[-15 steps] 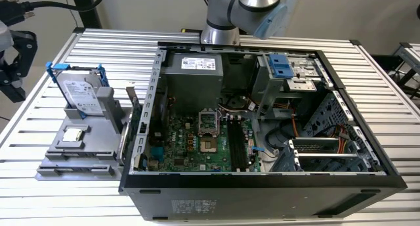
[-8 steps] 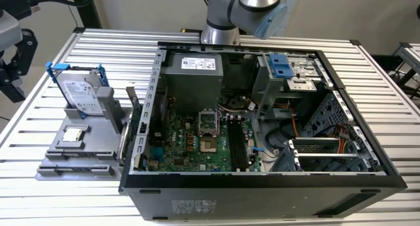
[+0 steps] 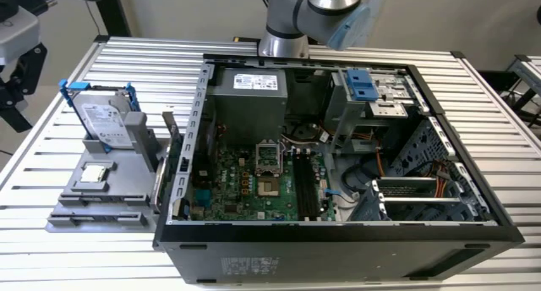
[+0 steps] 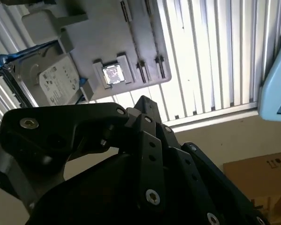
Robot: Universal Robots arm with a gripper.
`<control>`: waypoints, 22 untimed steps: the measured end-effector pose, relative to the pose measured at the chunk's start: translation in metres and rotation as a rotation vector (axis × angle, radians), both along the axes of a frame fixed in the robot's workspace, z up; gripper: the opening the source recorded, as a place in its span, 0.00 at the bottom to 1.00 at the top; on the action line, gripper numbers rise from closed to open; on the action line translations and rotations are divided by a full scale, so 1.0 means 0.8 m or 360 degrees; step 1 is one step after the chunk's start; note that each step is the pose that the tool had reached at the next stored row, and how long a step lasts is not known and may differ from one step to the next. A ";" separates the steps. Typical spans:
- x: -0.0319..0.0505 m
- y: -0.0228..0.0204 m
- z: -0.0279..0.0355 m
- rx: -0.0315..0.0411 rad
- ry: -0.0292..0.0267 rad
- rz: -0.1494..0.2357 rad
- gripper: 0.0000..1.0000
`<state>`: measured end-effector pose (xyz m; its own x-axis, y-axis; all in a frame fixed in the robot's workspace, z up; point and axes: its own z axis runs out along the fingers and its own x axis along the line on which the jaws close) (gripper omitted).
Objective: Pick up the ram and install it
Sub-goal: 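Pick up the ram and move it above insertion slot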
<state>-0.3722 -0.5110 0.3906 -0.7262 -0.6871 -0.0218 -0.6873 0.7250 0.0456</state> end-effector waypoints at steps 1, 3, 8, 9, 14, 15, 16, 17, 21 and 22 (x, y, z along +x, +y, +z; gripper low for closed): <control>0.000 0.0000 0.0000 0.0000 0.00001 0.0029 0.00; 0.000 0.0000 0.0000 0.0000 0.00001 0.0088 0.00; 0.000 0.0000 0.0000 0.0000 0.00000 0.0231 0.00; 0.000 0.0000 0.0000 0.0000 0.00000 0.0260 0.00; 0.000 0.0000 0.0000 0.0000 0.00001 0.0406 0.00; 0.000 0.0000 0.0000 0.0000 0.00000 0.0435 0.00; 0.000 0.0000 0.0000 0.0000 0.00000 0.0464 0.00; 0.000 0.0000 0.0000 0.0000 0.00001 0.0492 0.00; 0.000 0.0000 0.0000 0.0000 0.00000 0.0609 0.00; 0.000 0.0000 0.0000 0.0000 0.00001 0.0638 0.00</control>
